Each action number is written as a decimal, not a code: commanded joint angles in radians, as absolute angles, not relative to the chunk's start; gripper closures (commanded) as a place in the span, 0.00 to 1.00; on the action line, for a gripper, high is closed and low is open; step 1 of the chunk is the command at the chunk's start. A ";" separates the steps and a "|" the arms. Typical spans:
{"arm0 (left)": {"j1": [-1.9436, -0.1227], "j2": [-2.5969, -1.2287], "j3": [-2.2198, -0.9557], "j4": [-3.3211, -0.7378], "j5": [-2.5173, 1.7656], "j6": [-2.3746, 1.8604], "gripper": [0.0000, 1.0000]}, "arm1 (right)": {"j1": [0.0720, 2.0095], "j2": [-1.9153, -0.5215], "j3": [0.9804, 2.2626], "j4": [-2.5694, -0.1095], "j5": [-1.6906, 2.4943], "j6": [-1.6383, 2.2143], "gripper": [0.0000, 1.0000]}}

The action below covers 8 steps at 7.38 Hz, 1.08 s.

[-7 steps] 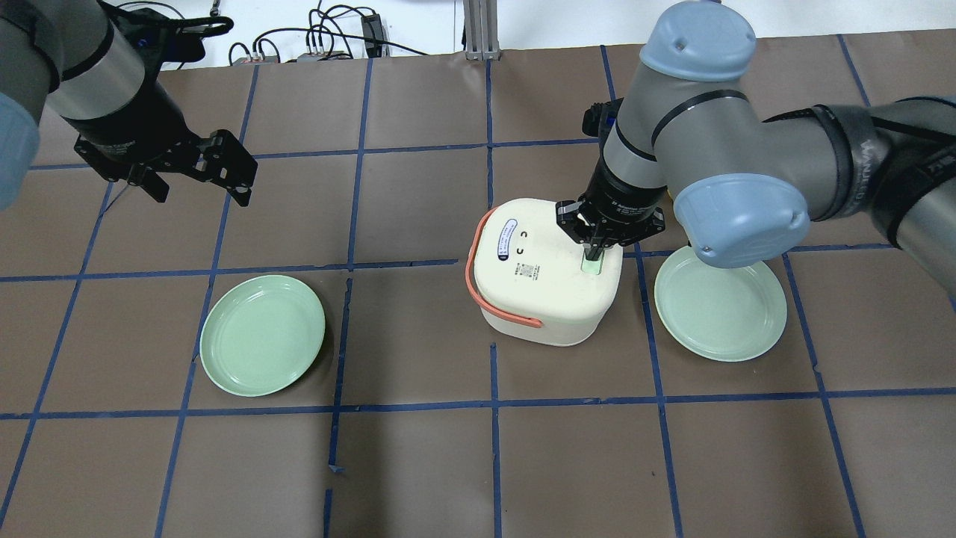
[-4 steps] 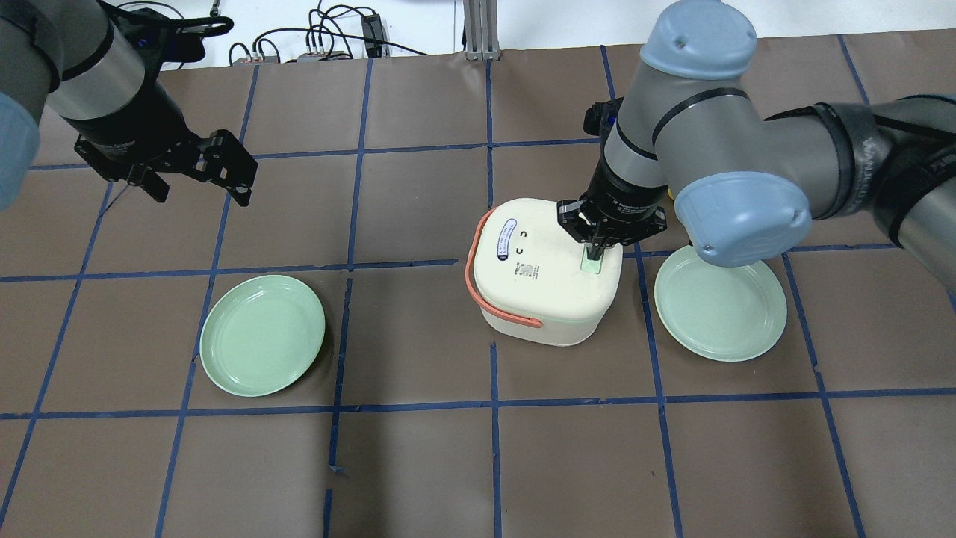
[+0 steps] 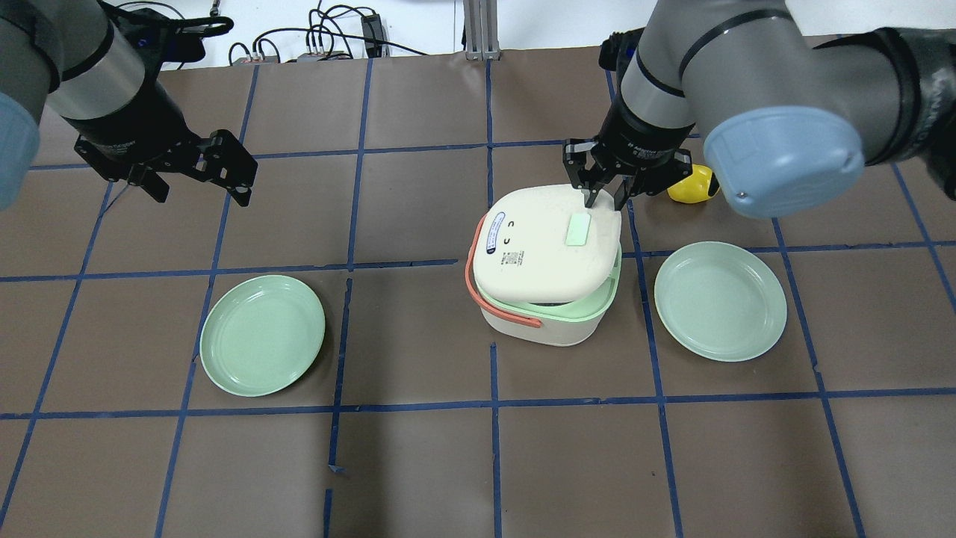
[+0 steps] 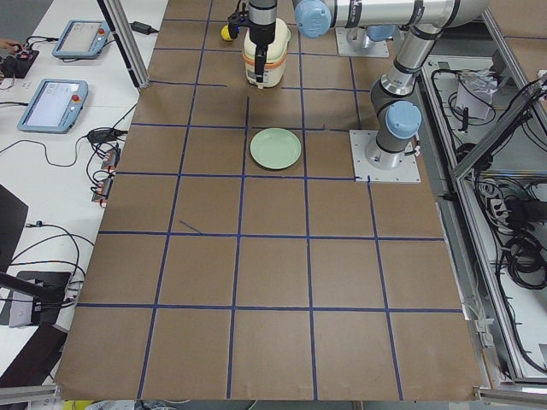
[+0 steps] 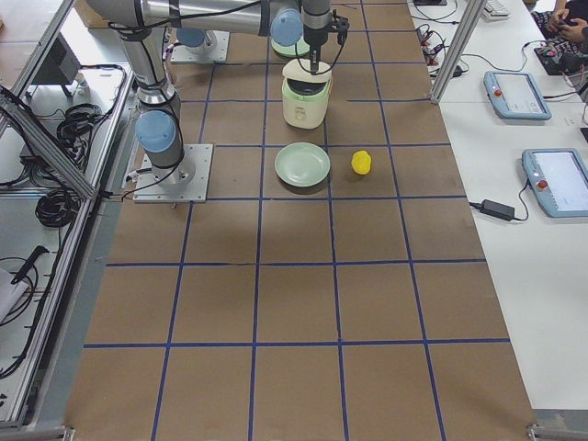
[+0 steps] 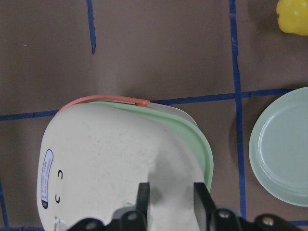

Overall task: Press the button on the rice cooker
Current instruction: 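Lift the right gripper up and back from the opening lid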

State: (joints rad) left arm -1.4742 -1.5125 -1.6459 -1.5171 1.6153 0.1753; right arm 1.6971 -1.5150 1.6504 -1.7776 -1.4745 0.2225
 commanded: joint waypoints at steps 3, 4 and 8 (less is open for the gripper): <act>-1.474 -1.513 -1.646 -1.517 1.615 0.175 0.00 | 1.637 -1.517 1.565 -1.709 -1.517 0.148 0.29; -1.474 -1.513 -1.646 -1.517 1.615 0.176 0.00 | 1.611 -1.519 1.565 -1.700 -1.516 0.109 0.28; -1.474 -1.513 -1.646 -1.517 1.615 0.175 0.00 | 1.608 -1.520 1.566 -1.686 -1.514 0.109 0.24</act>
State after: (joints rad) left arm -1.4742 -1.5122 -1.6460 -1.5171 1.6153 0.1751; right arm 1.6073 -1.5198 1.5659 -1.6907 -1.5143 0.1098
